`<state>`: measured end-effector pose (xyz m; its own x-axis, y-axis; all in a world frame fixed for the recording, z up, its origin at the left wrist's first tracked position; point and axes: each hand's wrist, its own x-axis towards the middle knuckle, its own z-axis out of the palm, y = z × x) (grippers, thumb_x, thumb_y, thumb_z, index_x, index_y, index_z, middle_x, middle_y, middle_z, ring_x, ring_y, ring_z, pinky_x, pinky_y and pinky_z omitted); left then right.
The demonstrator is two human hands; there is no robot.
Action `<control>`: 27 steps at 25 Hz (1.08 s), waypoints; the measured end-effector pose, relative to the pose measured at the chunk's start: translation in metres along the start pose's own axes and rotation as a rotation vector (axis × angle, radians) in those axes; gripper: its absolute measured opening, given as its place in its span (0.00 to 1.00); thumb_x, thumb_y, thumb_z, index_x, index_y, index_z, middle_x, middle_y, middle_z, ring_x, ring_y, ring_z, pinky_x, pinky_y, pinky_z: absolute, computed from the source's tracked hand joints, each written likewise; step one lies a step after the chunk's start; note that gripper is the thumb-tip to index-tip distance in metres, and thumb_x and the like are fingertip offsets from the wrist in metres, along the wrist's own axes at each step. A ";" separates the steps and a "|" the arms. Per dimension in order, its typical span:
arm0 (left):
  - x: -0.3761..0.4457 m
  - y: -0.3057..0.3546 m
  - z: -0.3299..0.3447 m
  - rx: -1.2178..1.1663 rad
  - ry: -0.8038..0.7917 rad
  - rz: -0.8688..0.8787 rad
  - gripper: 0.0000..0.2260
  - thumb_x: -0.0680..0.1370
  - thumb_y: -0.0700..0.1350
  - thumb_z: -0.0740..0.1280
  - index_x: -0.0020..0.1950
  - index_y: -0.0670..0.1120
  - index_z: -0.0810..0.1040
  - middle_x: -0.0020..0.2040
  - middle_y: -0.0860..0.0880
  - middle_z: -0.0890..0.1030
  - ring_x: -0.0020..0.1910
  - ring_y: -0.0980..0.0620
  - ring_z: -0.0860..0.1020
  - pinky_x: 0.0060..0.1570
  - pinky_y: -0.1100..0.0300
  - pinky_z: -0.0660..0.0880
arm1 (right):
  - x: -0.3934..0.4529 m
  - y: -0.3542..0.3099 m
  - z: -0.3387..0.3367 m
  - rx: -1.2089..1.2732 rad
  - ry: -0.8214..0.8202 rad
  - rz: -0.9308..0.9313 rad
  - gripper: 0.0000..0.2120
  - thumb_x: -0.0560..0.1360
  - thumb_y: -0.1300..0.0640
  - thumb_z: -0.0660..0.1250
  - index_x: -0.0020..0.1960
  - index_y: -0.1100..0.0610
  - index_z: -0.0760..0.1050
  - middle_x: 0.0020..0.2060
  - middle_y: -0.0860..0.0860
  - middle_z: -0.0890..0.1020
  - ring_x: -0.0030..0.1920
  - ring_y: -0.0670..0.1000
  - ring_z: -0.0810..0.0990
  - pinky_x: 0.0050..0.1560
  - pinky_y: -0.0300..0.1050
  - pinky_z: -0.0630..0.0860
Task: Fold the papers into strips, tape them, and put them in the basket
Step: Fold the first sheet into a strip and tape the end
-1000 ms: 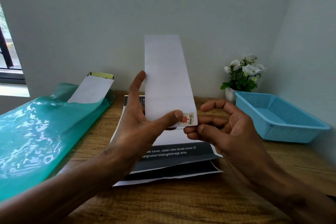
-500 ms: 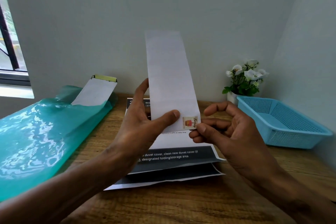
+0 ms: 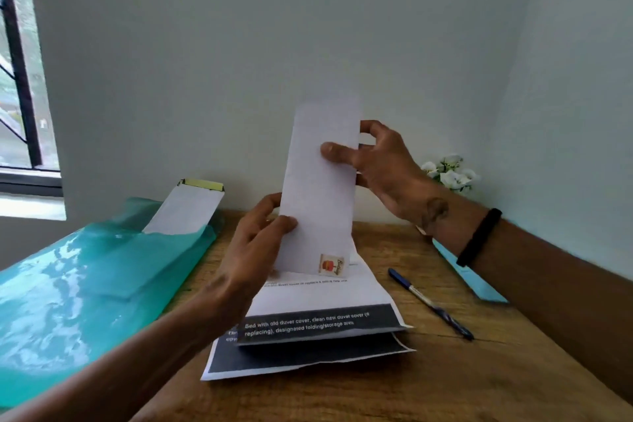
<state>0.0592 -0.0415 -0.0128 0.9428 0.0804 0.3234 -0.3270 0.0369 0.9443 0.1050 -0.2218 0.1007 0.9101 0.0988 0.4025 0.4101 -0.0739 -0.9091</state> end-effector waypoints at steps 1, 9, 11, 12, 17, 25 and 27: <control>0.000 0.004 -0.002 0.012 0.007 0.003 0.10 0.83 0.45 0.65 0.59 0.60 0.80 0.54 0.50 0.87 0.54 0.45 0.85 0.57 0.40 0.82 | 0.012 -0.009 0.004 0.008 -0.014 0.000 0.28 0.71 0.60 0.81 0.67 0.57 0.74 0.57 0.57 0.87 0.54 0.56 0.88 0.51 0.53 0.86; 0.007 0.009 -0.021 0.096 0.073 0.057 0.10 0.84 0.46 0.66 0.65 0.48 0.77 0.57 0.46 0.85 0.53 0.47 0.84 0.57 0.45 0.83 | 0.055 -0.064 0.007 -0.219 -0.044 0.034 0.26 0.74 0.62 0.78 0.69 0.58 0.73 0.60 0.60 0.82 0.53 0.59 0.86 0.45 0.53 0.86; 0.008 0.008 -0.023 0.116 0.074 0.085 0.07 0.84 0.46 0.66 0.62 0.50 0.77 0.55 0.47 0.84 0.51 0.48 0.84 0.55 0.48 0.83 | 0.061 -0.071 0.004 -0.376 -0.056 -0.041 0.18 0.76 0.60 0.77 0.63 0.61 0.78 0.59 0.63 0.83 0.54 0.60 0.86 0.50 0.57 0.86; 0.009 0.007 -0.023 0.135 0.076 0.109 0.05 0.84 0.46 0.66 0.60 0.51 0.77 0.55 0.48 0.84 0.51 0.49 0.84 0.53 0.50 0.83 | 0.062 -0.076 0.002 -0.460 -0.055 -0.086 0.15 0.76 0.58 0.77 0.60 0.62 0.80 0.58 0.63 0.84 0.56 0.60 0.86 0.53 0.59 0.86; 0.013 0.000 -0.029 0.320 0.088 0.300 0.05 0.84 0.48 0.64 0.59 0.50 0.77 0.52 0.53 0.84 0.45 0.56 0.85 0.36 0.69 0.80 | 0.058 -0.117 -0.010 -0.938 -0.174 -0.298 0.10 0.74 0.55 0.78 0.54 0.57 0.85 0.49 0.53 0.87 0.45 0.49 0.85 0.48 0.49 0.83; 0.019 -0.009 -0.033 0.522 0.061 0.469 0.07 0.85 0.48 0.62 0.58 0.49 0.78 0.50 0.60 0.82 0.44 0.61 0.83 0.35 0.72 0.78 | 0.010 -0.141 -0.012 -1.383 -0.341 -0.519 0.13 0.75 0.54 0.75 0.60 0.51 0.82 0.44 0.45 0.85 0.44 0.44 0.83 0.46 0.44 0.81; 0.019 -0.008 -0.034 0.570 0.063 0.516 0.06 0.85 0.46 0.62 0.58 0.48 0.78 0.49 0.57 0.83 0.42 0.61 0.82 0.35 0.73 0.77 | -0.002 -0.131 -0.013 -1.408 -0.363 -0.537 0.22 0.75 0.56 0.75 0.68 0.47 0.77 0.46 0.46 0.84 0.44 0.46 0.82 0.48 0.46 0.81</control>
<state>0.0775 -0.0069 -0.0159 0.6690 0.0057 0.7433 -0.6243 -0.5383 0.5661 0.0505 -0.2250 0.2209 0.6653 0.6299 0.4009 0.5847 -0.7734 0.2450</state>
